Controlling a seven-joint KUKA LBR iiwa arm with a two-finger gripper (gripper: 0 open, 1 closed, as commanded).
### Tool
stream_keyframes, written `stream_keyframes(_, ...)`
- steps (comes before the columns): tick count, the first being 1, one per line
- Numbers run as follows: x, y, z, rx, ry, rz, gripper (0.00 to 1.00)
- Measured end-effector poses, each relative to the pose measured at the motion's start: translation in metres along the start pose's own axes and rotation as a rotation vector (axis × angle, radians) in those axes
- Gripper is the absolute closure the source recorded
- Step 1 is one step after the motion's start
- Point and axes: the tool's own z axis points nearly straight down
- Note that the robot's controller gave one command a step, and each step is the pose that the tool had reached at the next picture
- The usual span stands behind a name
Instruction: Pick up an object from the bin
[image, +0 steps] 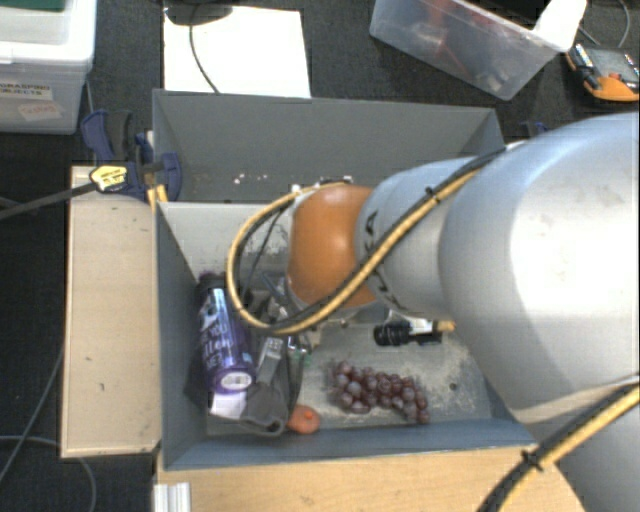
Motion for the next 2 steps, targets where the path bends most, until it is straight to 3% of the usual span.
stream_keyframes(1,0.020,0.028,-0.018,0.004,-0.004,-0.372,0.00)
stream_keyframes(2,-0.013,-0.010,0.009,0.001,0.002,0.039,1.00)
